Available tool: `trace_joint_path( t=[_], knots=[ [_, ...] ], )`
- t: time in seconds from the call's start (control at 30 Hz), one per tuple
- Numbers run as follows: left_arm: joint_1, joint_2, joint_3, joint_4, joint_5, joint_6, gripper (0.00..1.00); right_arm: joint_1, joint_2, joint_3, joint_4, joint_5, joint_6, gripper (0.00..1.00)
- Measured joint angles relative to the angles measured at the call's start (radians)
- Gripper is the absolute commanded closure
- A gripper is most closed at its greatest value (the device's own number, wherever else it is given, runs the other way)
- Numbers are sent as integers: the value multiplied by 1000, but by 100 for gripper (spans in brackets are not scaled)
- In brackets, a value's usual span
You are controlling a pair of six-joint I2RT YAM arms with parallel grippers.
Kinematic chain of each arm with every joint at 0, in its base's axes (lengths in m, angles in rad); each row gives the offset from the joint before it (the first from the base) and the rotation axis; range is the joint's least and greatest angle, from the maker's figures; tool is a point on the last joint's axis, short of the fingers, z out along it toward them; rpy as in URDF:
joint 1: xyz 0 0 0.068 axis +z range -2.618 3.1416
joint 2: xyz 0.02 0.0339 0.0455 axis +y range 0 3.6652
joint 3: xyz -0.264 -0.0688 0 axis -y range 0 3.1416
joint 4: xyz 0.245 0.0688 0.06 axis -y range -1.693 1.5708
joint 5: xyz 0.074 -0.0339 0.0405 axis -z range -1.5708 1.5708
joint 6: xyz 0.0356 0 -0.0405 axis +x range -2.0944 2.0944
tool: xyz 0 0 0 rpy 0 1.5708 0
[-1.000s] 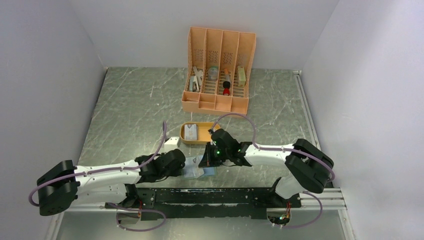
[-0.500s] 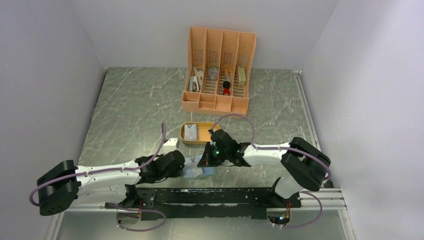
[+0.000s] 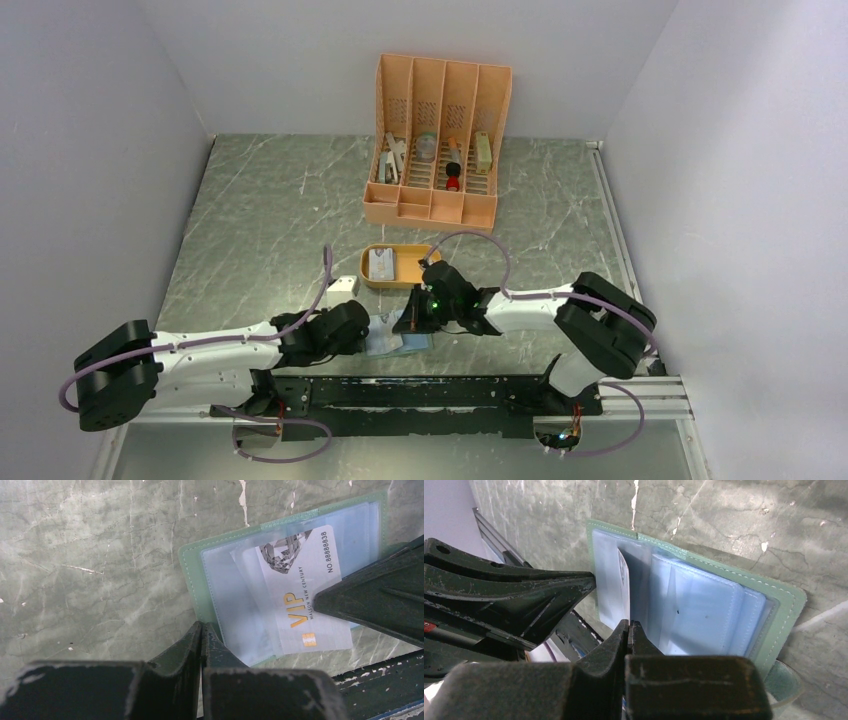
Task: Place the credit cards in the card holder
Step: Insert the credit card into the card holder.
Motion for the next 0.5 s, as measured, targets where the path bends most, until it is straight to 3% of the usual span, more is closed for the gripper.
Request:
trace_joint_path(
  t=[0.5],
  knots=[
    [0, 8, 0, 19, -1, 0, 95, 13, 24, -16, 50, 11, 44, 100]
  ],
)
